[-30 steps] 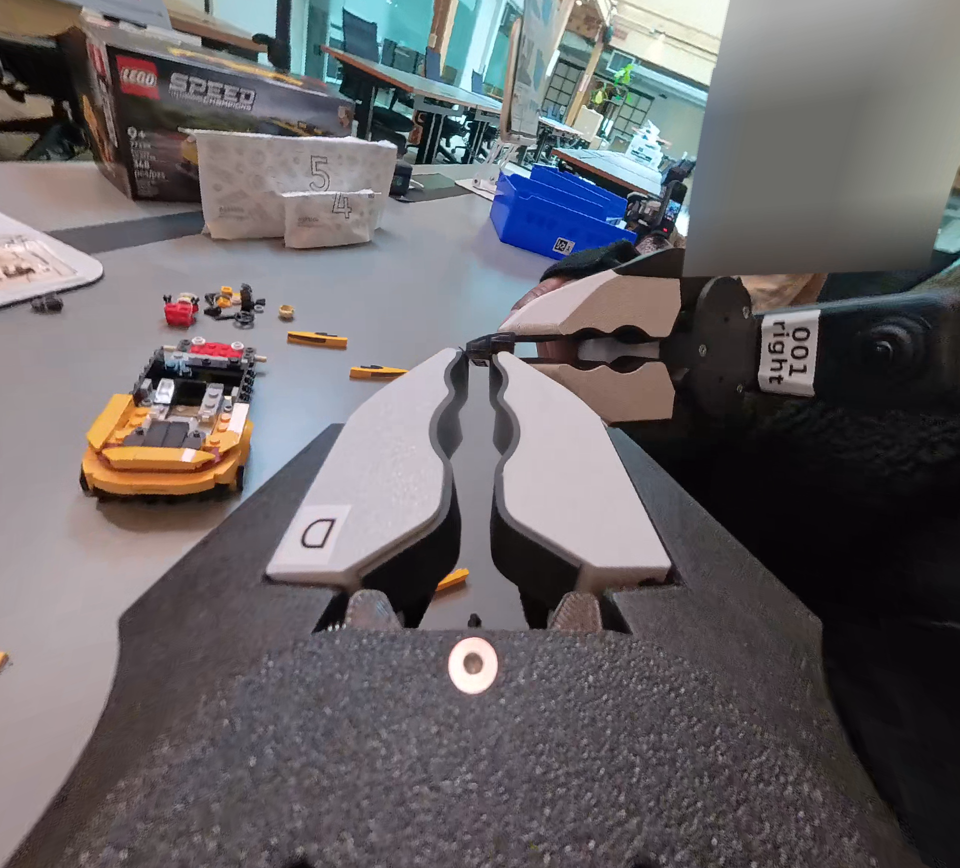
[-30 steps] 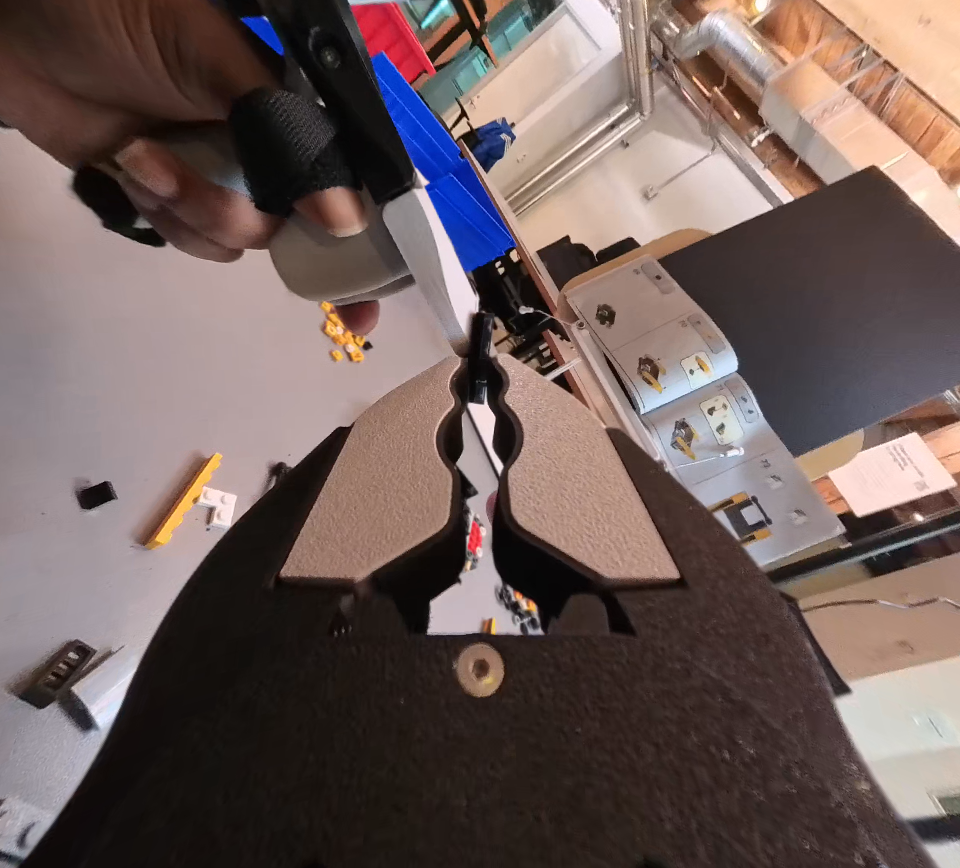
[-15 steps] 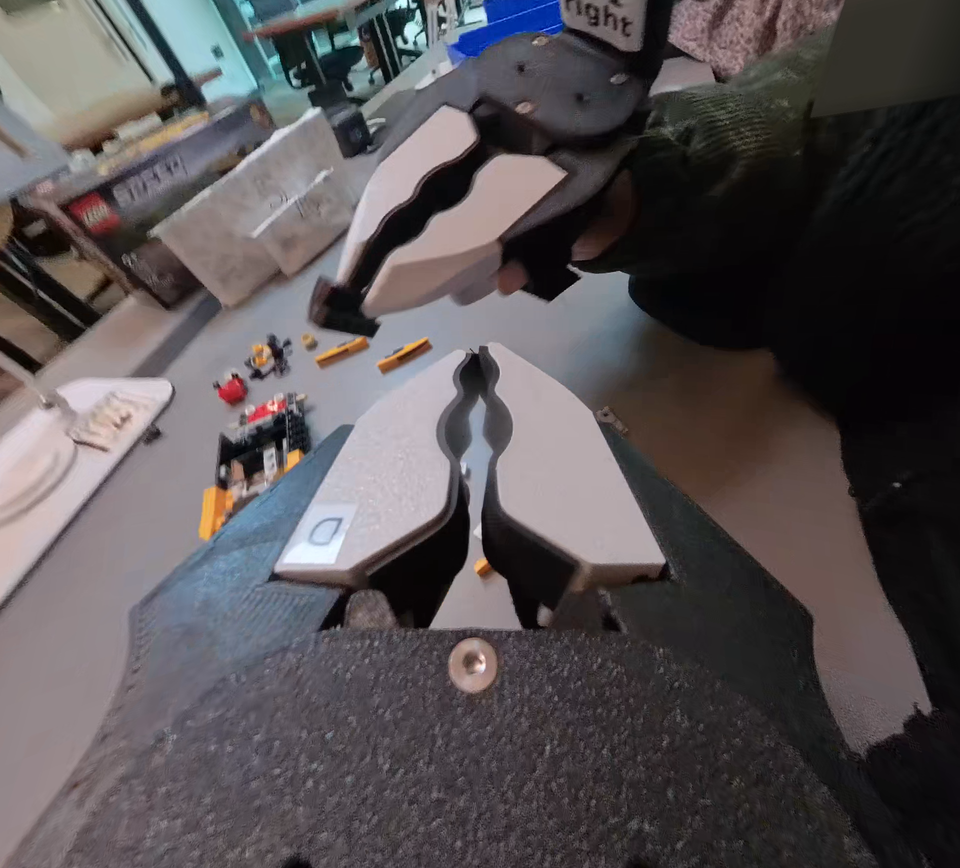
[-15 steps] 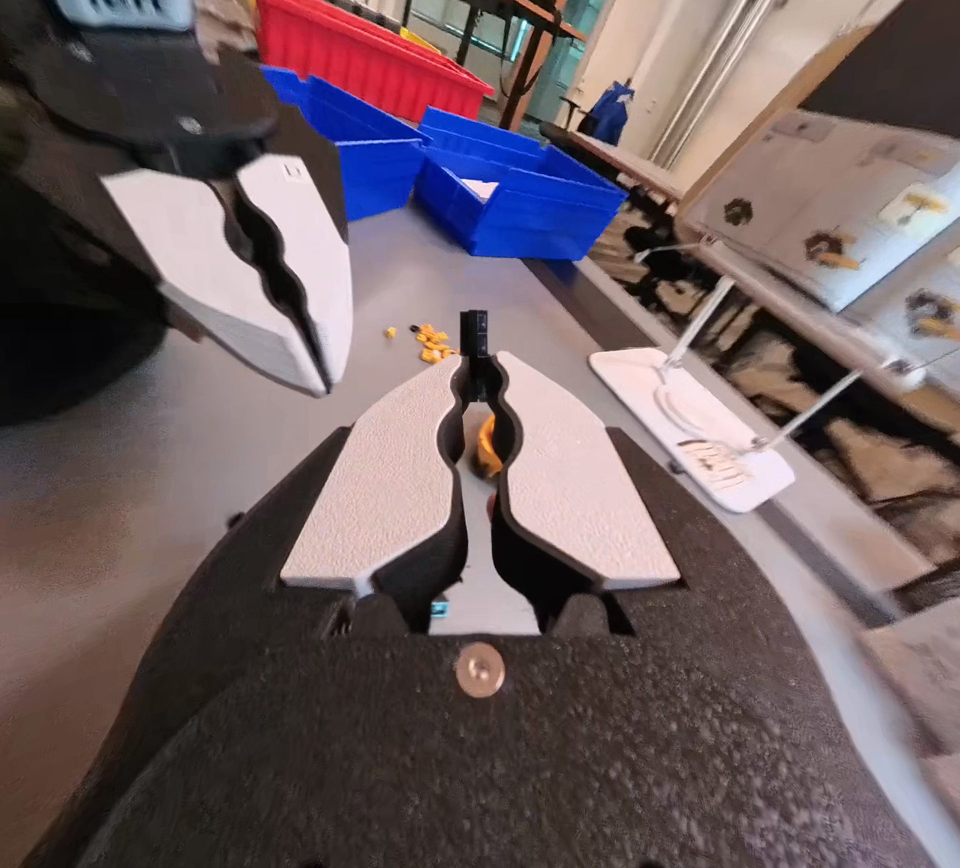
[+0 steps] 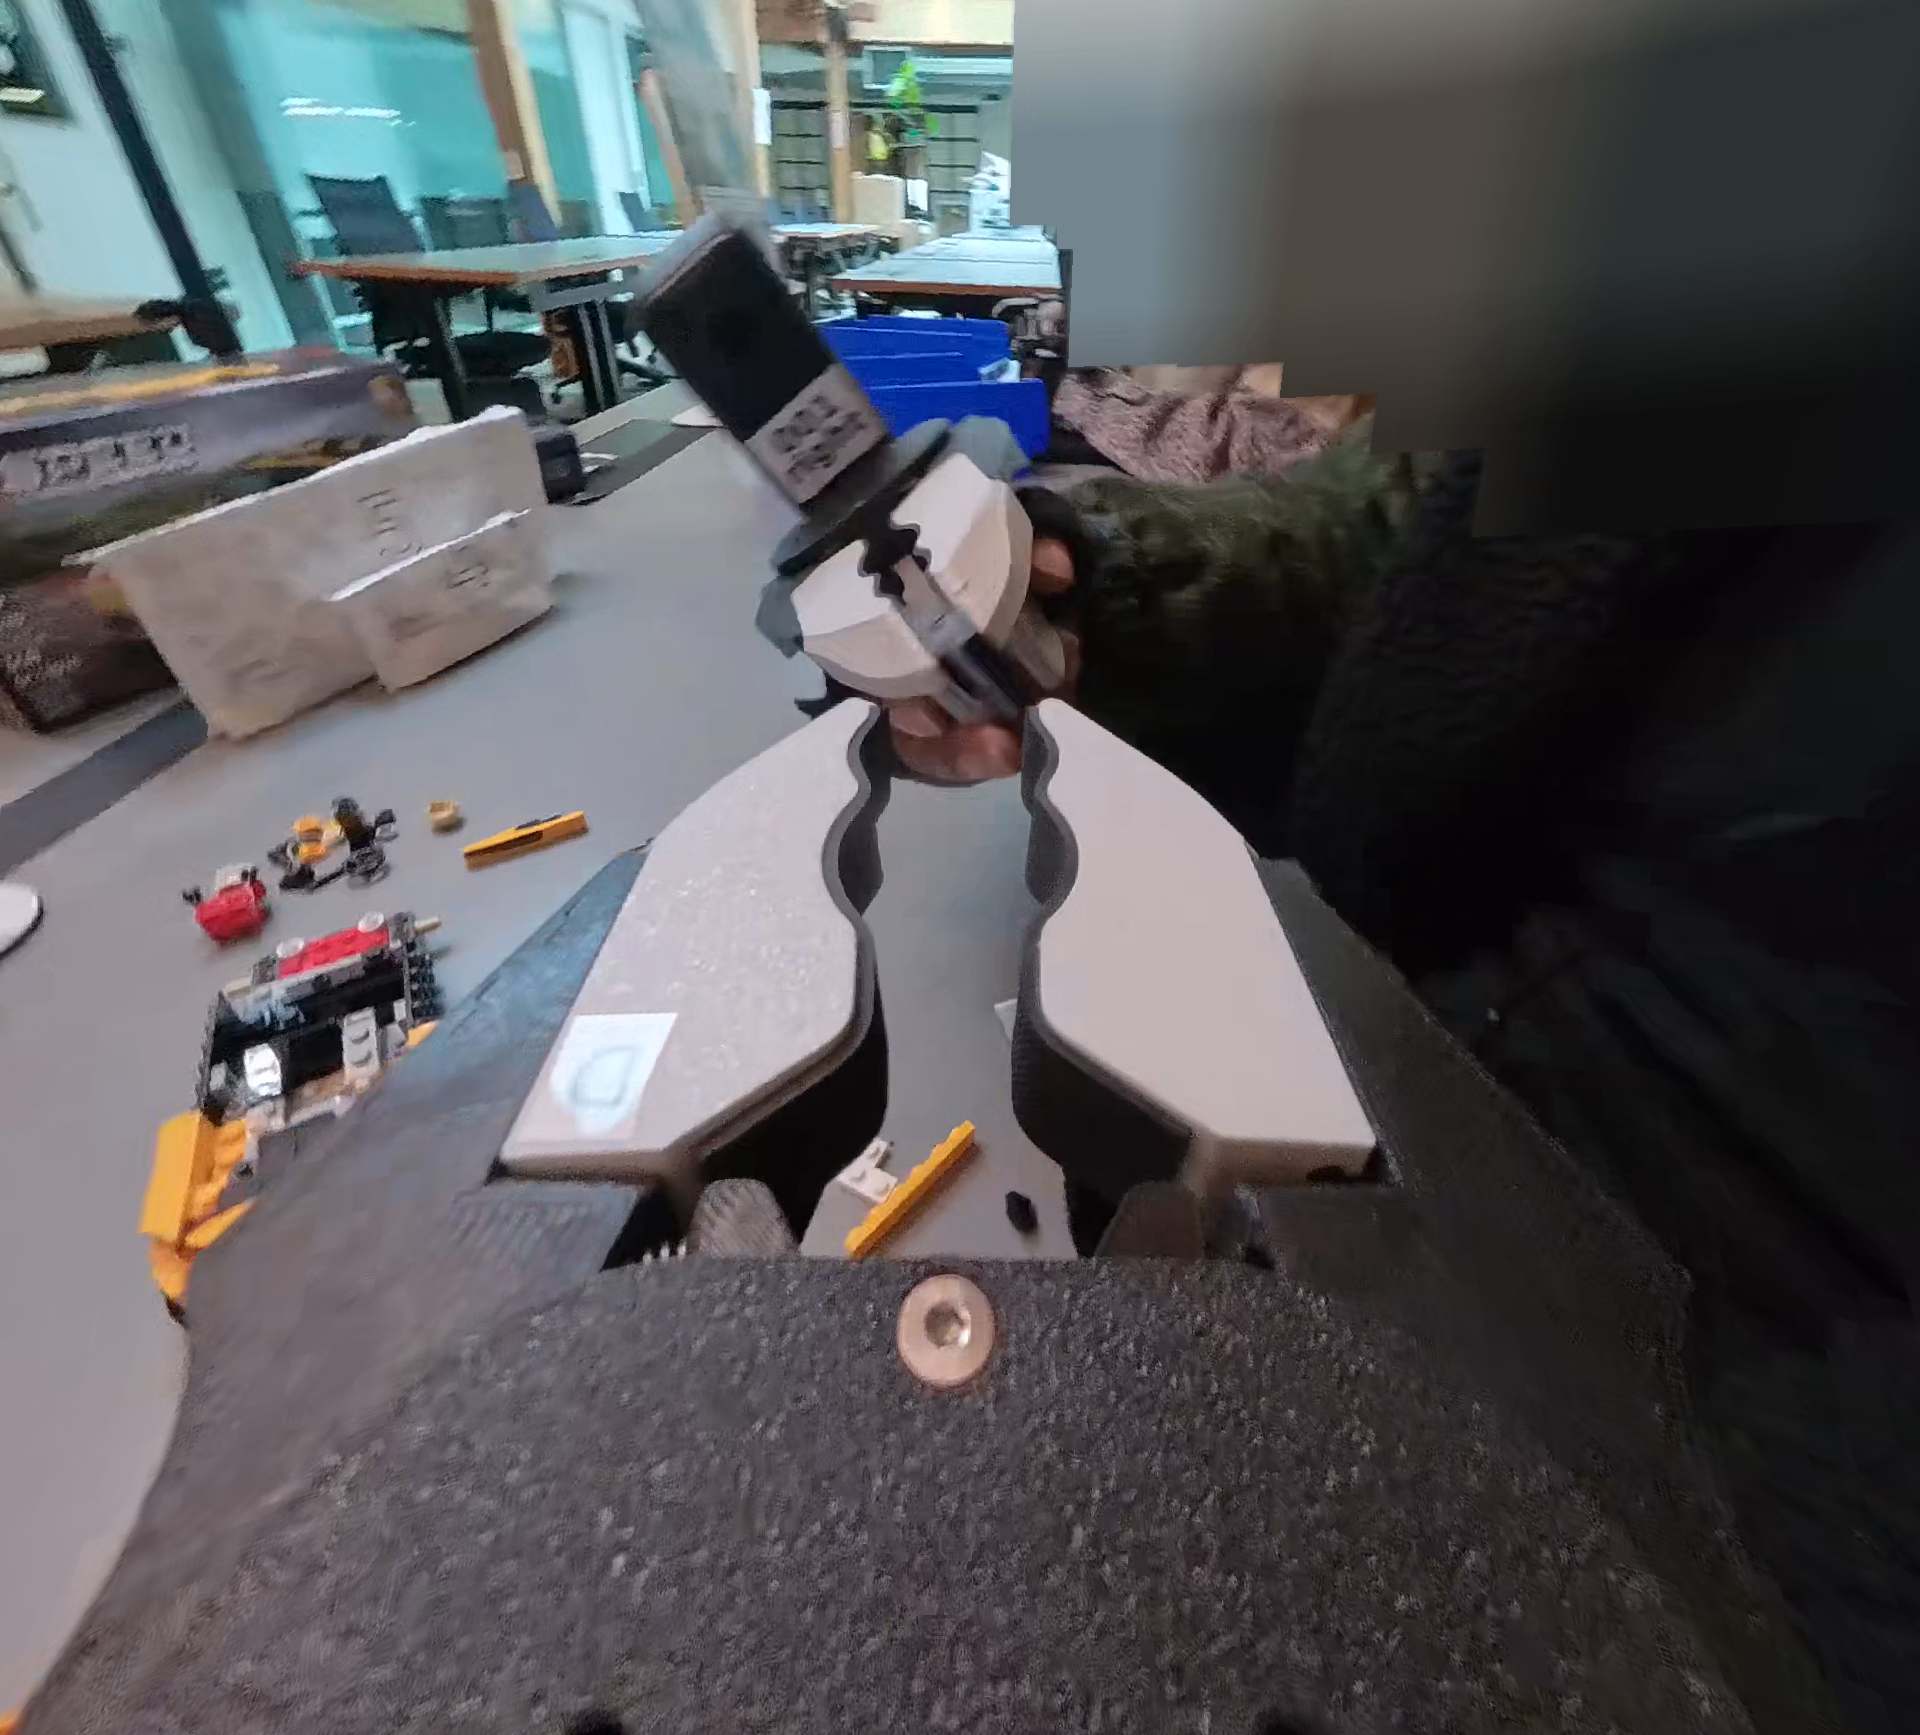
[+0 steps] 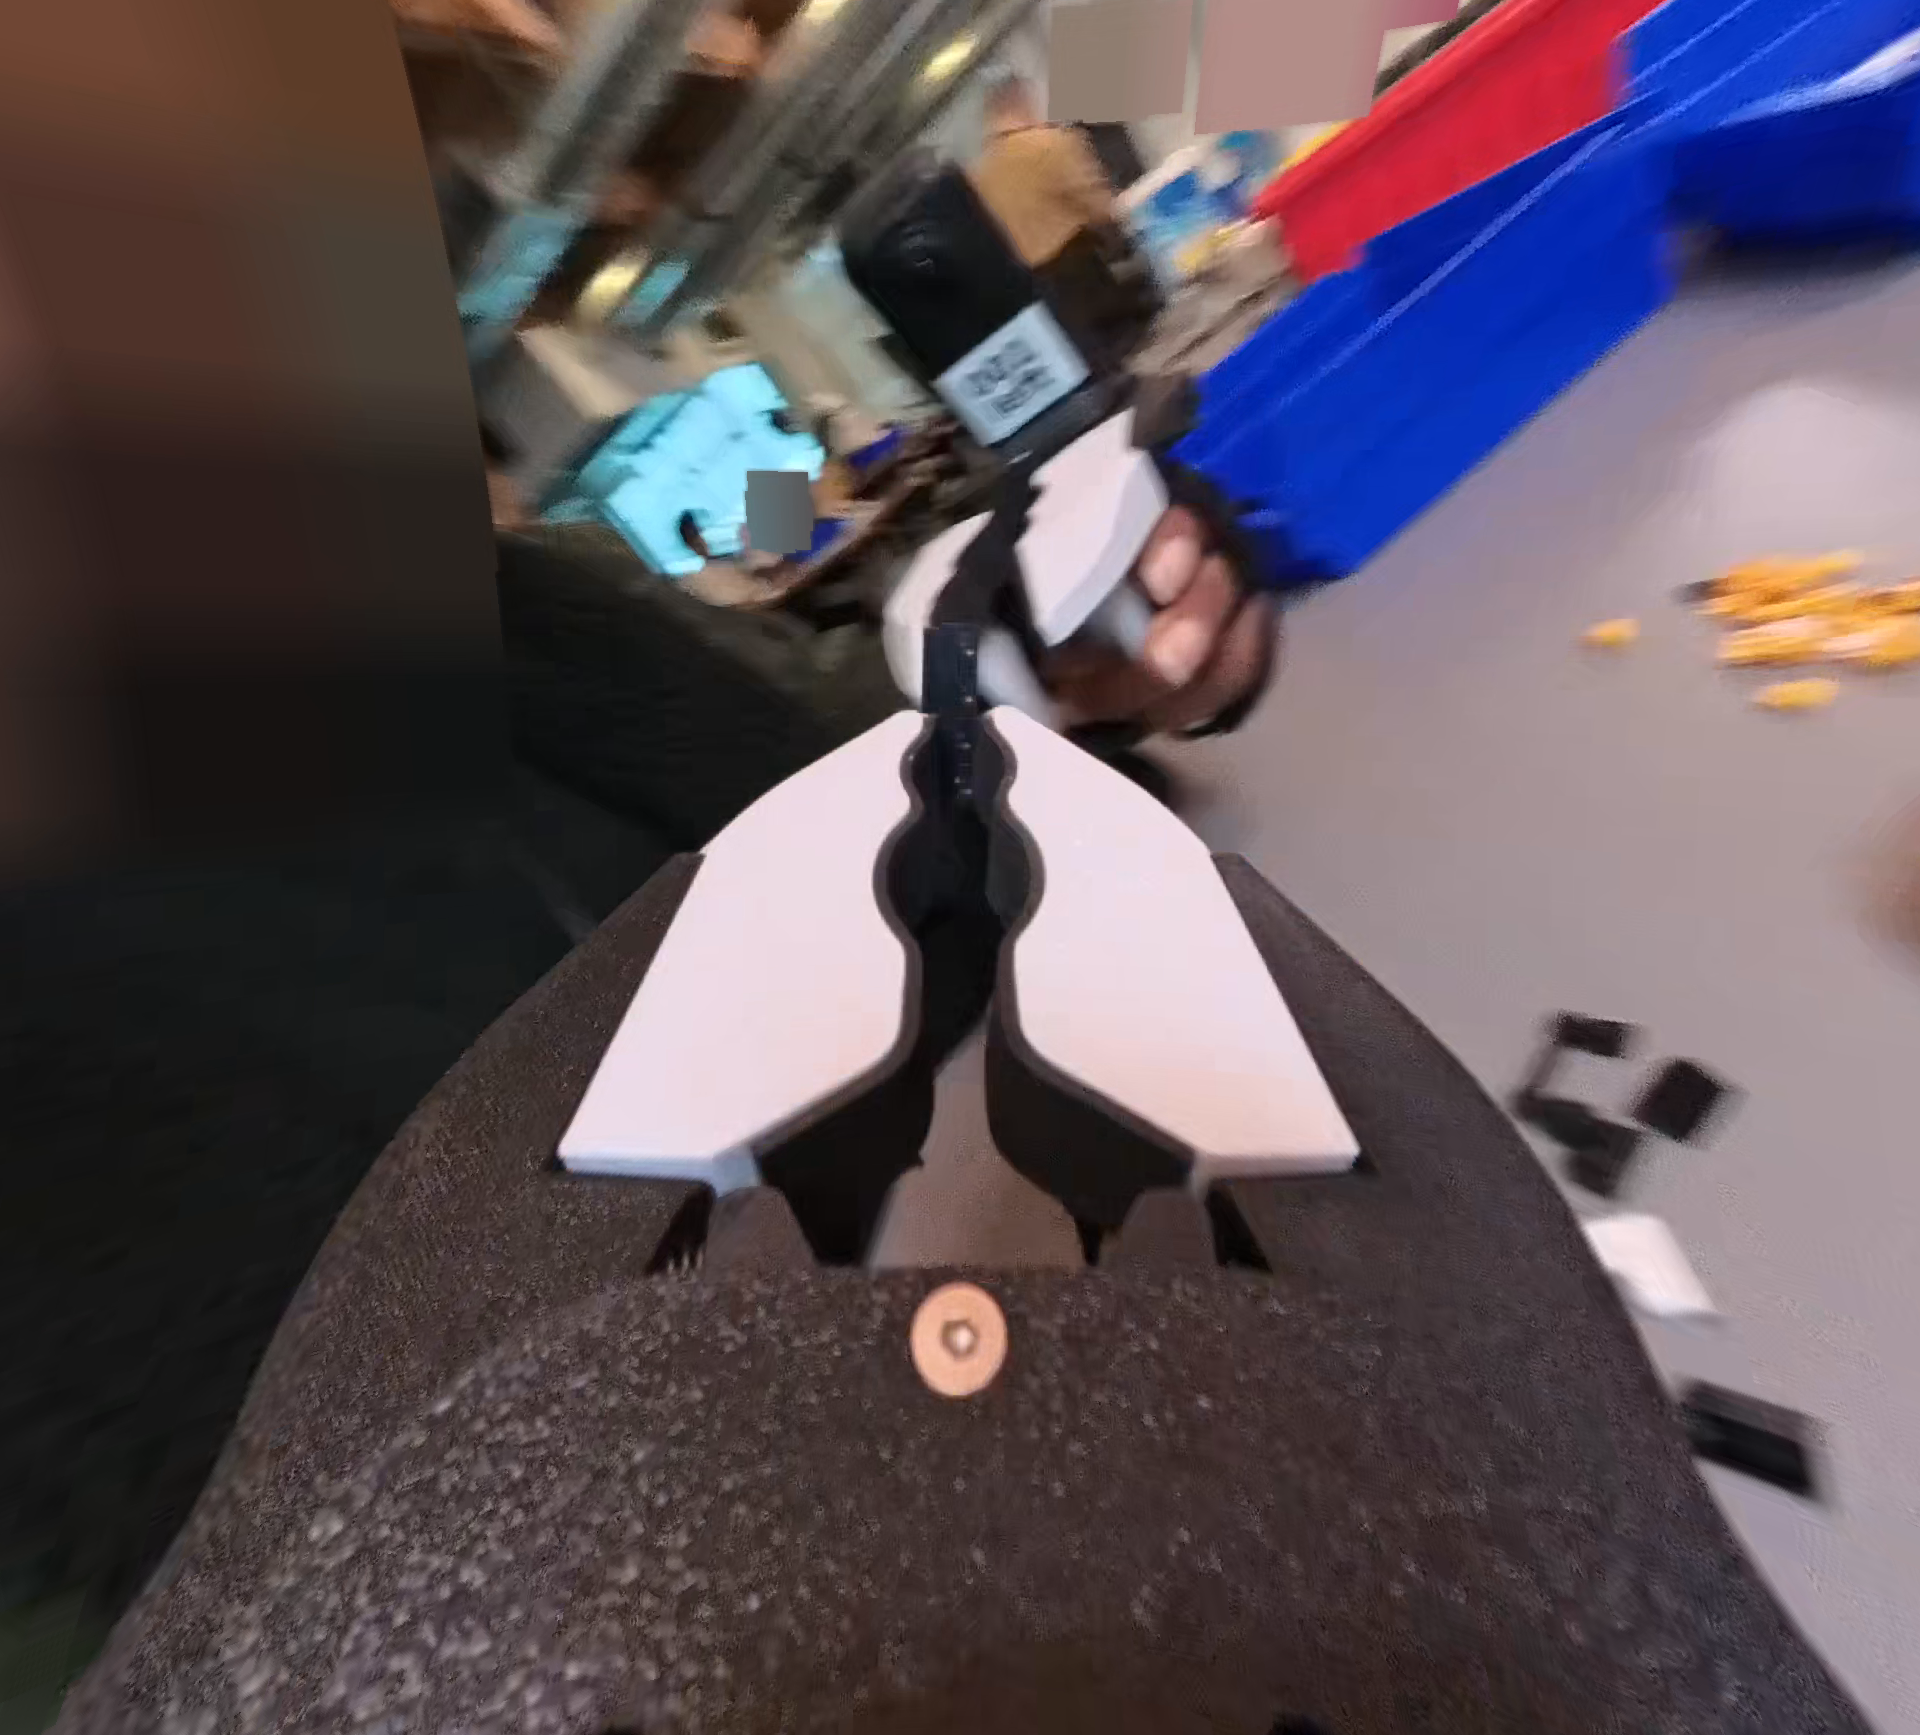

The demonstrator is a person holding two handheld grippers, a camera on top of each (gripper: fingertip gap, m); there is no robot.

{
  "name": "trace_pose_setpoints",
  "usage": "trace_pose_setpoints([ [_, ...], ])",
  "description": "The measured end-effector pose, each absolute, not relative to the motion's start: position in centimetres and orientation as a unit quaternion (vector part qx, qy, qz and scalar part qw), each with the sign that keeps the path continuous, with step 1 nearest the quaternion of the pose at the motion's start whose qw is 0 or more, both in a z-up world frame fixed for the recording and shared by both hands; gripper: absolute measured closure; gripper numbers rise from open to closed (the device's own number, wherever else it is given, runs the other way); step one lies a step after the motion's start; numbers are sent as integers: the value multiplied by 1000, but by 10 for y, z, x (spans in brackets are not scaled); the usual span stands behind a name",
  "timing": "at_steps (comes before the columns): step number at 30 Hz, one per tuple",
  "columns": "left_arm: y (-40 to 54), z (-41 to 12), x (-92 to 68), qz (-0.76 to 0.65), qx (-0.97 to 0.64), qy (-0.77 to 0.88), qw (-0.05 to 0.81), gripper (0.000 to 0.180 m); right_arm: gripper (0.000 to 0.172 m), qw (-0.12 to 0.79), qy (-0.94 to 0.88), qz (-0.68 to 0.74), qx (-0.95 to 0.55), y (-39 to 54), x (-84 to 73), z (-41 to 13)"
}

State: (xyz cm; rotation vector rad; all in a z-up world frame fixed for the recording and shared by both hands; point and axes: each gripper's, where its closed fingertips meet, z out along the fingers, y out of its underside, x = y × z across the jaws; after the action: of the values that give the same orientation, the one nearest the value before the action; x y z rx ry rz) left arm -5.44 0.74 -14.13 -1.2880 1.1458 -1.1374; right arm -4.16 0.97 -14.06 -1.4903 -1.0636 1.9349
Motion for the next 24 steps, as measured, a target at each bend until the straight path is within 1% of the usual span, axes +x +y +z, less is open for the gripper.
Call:
trace_pose_setpoints([
  [1,3,-142,-55,-467,-525,493,514,156,166,189,-394,730,-525,0,-38,-141],
  [4,-14,-145,-48,-461,-493,536,507,150,166,84,-424,763,-481,-23,-31,-148],
  [7,-34,-153,-37,-454,-464,581,491,149,165,28,-451,767,-456,-41,-31,-157],
  [9,-42,-159,-31,-443,-456,602,484,153,165,-2,-473,765,-438,-55,-31,-161],
  [12,-59,-163,-27,-442,-429,630,473,167,165,-27,-484,770,-414,-66,-29,-162],
  [14,-63,-164,-25,-432,-422,638,477,171,165,-35,-484,773,-409,-67,-27,-162],
  [15,-62,-164,-24,-425,-421,639,484,171,165,-36,-481,775,-409,-66,-27,-162],
  [17,-62,-165,-23,-422,-421,639,487,165,165,-41,-478,775,-411,-65,-27,-164],
  [20,-67,-168,-21,-415,-411,648,488,170,165,-57,-473,780,-405,-67,-26,-165],
  [24,-62,-169,-21,-385,-412,650,508,170,164,-55,-462,782,-414,-62,-28,-167],
])
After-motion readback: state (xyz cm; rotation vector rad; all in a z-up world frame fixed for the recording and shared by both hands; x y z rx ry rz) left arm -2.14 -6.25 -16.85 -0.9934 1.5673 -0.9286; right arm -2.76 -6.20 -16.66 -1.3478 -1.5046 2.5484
